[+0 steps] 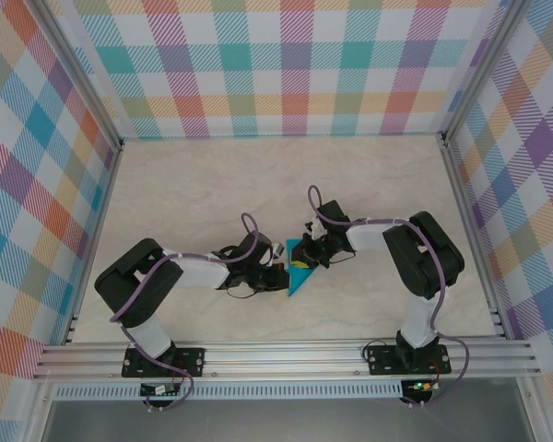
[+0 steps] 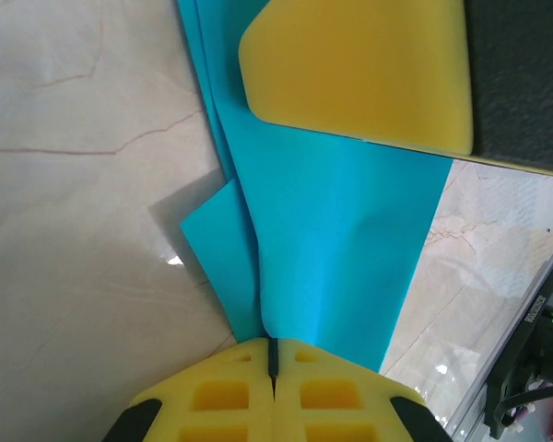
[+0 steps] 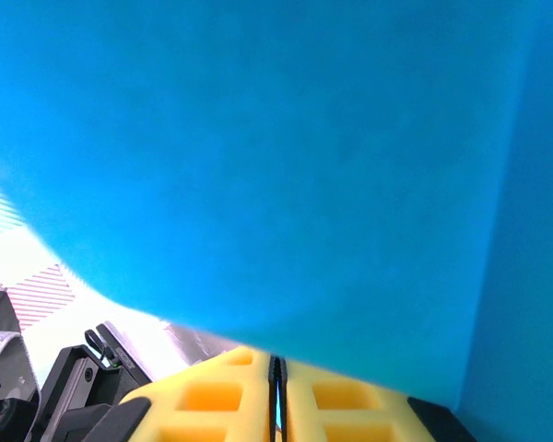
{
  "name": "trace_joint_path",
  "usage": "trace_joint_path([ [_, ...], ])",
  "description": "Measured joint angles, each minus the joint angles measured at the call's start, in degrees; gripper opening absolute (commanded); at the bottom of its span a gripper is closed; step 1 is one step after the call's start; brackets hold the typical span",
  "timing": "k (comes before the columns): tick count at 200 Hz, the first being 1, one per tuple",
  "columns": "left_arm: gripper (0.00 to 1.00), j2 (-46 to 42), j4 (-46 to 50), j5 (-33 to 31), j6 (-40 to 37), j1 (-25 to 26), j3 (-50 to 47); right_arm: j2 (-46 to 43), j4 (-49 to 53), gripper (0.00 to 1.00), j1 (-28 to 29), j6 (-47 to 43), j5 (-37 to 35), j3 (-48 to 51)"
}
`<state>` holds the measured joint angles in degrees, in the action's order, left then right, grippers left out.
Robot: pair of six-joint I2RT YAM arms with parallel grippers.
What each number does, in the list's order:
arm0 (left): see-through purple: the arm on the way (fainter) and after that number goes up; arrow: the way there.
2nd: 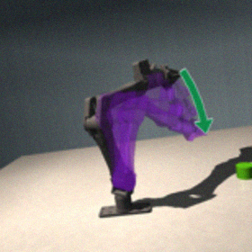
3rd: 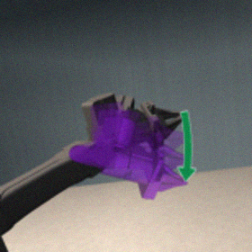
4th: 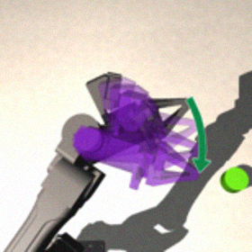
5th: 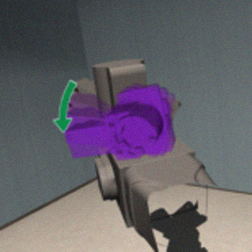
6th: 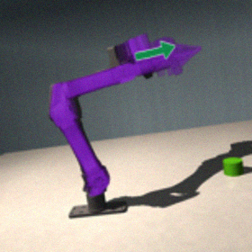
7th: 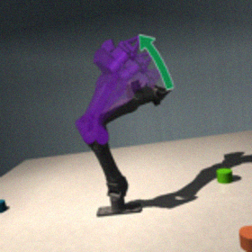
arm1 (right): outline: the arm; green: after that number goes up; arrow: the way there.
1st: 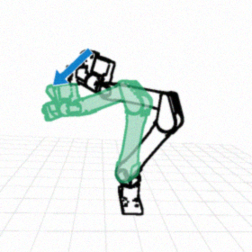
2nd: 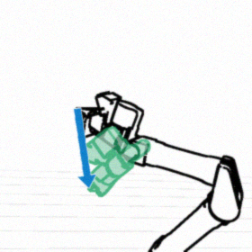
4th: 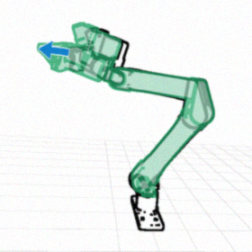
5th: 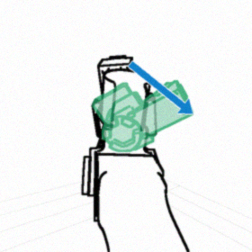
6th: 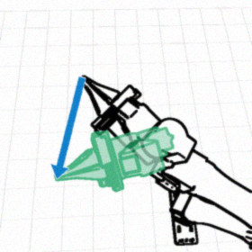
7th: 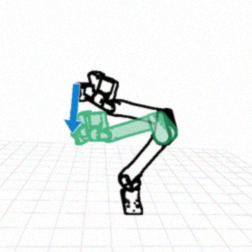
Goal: Fold a paper plane with a square sheet of paper (pick it up from the middle)
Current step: Fourth fold the wing at the center of the table.
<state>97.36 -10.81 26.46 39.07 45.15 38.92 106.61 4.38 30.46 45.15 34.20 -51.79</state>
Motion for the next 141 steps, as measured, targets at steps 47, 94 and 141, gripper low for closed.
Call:
trace_joint_path([
  [47,0.21,-0.68,0.07,-1.75,0.15,1.25,0.11,-0.20,-0.52,0.11,0.00,-0.79,0.02,0.46],
  [94,0.22,-8.04,5.60,-3.85,0.70,3.54,-0.66,-0.70,-0.79,0.10,0.00,-1.07,-0.15,1.11],
  [141,0.08,-13.09,6.40,-8.17,4.02,3.58,-2.21,-1.03,-0.70,0.10,-0.04,-1.25,-0.07,1.49],
])
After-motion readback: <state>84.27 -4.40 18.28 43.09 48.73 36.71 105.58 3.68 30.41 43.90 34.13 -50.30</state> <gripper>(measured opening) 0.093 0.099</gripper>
